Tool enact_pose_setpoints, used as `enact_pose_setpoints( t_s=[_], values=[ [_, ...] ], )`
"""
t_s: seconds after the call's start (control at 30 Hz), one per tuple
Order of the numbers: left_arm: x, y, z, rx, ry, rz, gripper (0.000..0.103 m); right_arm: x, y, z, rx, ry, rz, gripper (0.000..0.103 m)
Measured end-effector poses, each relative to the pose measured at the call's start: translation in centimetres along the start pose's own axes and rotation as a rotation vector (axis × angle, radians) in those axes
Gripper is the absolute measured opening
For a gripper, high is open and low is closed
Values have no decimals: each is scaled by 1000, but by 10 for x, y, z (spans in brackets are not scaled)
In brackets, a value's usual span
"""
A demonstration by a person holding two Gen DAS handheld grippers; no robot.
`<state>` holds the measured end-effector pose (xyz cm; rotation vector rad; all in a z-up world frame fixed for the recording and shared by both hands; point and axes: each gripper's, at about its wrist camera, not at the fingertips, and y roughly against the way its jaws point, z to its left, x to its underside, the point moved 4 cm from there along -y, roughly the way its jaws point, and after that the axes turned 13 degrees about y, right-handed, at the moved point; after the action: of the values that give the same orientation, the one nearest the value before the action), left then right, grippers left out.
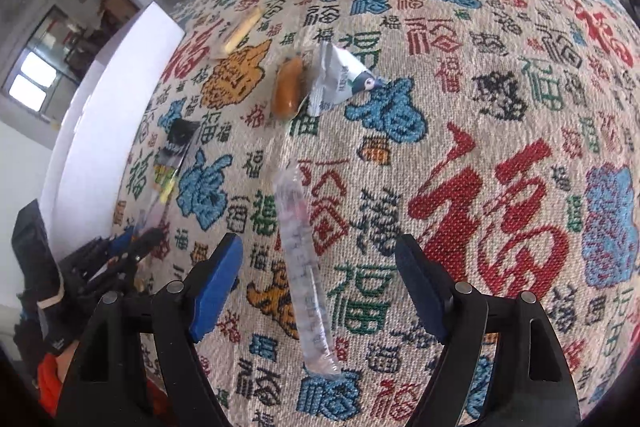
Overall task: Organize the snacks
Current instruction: 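Carry the candy stick and clear tube into the white box and open both tools, then return both tools over the table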
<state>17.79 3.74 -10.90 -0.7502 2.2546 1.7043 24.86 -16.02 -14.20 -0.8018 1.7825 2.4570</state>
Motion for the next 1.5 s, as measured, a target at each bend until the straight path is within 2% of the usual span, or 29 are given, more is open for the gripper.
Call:
enact_pose_setpoints(
  t_s=[0.17,0.2,0.23,0.27,0.33,0.43,0.53,0.6,0.7,0.8,0.9,1.0,1.03,1.07,1.1,1.13,1.2,1.27,1.33,1.43,1.5],
  values=[
    [7,29,9,92,70,-33,20,0,-26,31,49,114,80,77],
    [7,38,10,110,76,-42,20,2,-32,35,79,142,100,66],
    [7,48,10,128,79,-55,20,5,-38,36,110,160,125,45],
    [7,56,10,143,81,-67,20,7,-38,35,155,170,124,32],
    [8,73,11,169,92,-94,20,10,-34,30,159,152,127,19],
    [7,93,11,216,114,-126,20,11,-17,20,94,67,80,18],
    [-4,116,11,273,138,-159,20,7,9,28,48,52,20,18],
    [-15,137,17,302,162,-196,20,-4,26,47,-7,62,-19,18],
    [-31,173,41,313,202,-265,20,-30,47,99,-94,112,-86,18],
    [-52,205,84,248,250,-347,20,-57,65,171,-213,182,-159,19],
    [-72,222,138,128,307,-396,20,-81,71,248,-349,242,-201,19],
    [-89,222,187,-9,340,-429,22,-98,55,312,-433,290,-201,19],
    [-94,217,203,-71,348,-430,31,-100,46,328,-455,298,-197,20],
    [-98,210,217,-124,360,-418,54,-102,35,342,-483,307,-190,24],
    [-99,203,229,-172,377,-410,68,-101,27,350,-491,312,-186,29],
    [-98,197,241,-219,398,-407,84,-100,20,355,-475,316,-180,51],
    [-88,191,253,-258,429,-410,84,-87,17,345,-418,323,-207,68],
    [-76,188,253,-237,439,-426,86,-70,17,323,-331,358,-246,68],
    [-68,185,240,-214,430,-441,86,-50,14,284,-196,383,-265,69],
    [-63,182,202,-127,362,-439,87,-19,4,200,37,366,-270,69],
    [-57,184,158,-38,301,-432,87,-1,-1,138,195,330,-245,69]
  ],
)
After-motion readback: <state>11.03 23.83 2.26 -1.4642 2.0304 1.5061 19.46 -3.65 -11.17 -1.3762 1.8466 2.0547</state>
